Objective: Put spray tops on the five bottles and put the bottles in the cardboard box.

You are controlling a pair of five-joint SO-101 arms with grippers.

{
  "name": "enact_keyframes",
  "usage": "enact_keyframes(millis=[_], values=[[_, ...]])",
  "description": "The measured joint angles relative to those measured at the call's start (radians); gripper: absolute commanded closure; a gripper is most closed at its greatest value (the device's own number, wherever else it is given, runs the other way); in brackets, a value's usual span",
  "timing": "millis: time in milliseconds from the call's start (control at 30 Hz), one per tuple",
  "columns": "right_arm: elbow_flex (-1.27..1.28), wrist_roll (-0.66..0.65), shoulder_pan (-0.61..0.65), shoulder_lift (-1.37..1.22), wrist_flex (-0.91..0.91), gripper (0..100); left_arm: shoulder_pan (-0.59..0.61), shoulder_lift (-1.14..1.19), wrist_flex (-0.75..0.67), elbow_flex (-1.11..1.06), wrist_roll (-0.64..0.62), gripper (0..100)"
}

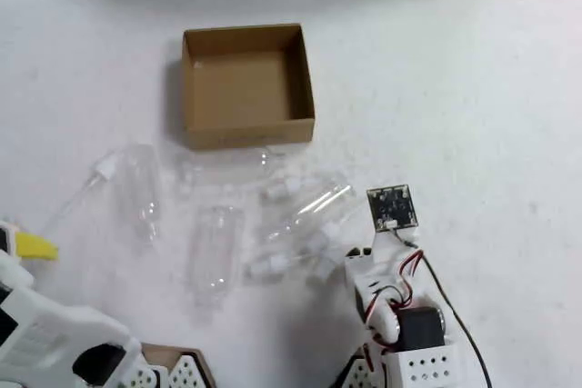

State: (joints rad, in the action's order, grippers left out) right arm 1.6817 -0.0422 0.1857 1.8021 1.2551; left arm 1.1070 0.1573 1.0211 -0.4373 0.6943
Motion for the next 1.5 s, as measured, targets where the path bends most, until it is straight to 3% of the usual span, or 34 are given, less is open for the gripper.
enact_keyframes(millis=[200, 500, 833, 1300, 1500], values=[[0.0, 0.0, 0.0, 0.0, 0.0, 98.3, 0.0, -0.074, -0.075, -0.06, -0.063, 65], [0.0, 0.0, 0.0, 0.0, 0.0, 98.3, -0.014, -0.153, -0.118, -0.153, -0.074, 86], [0.0, 0.0, 0.0, 0.0, 0.0, 98.3, -0.043, -0.184, -0.196, -0.221, -0.08, 69], [0.0, 0.0, 0.0, 0.0, 0.0, 98.3, -0.075, -0.183, -0.192, -0.224, -0.08, 69], [0.0, 0.0, 0.0, 0.0, 0.0, 98.3, -0.11, -0.183, -0.192, -0.232, -0.081, 83]])
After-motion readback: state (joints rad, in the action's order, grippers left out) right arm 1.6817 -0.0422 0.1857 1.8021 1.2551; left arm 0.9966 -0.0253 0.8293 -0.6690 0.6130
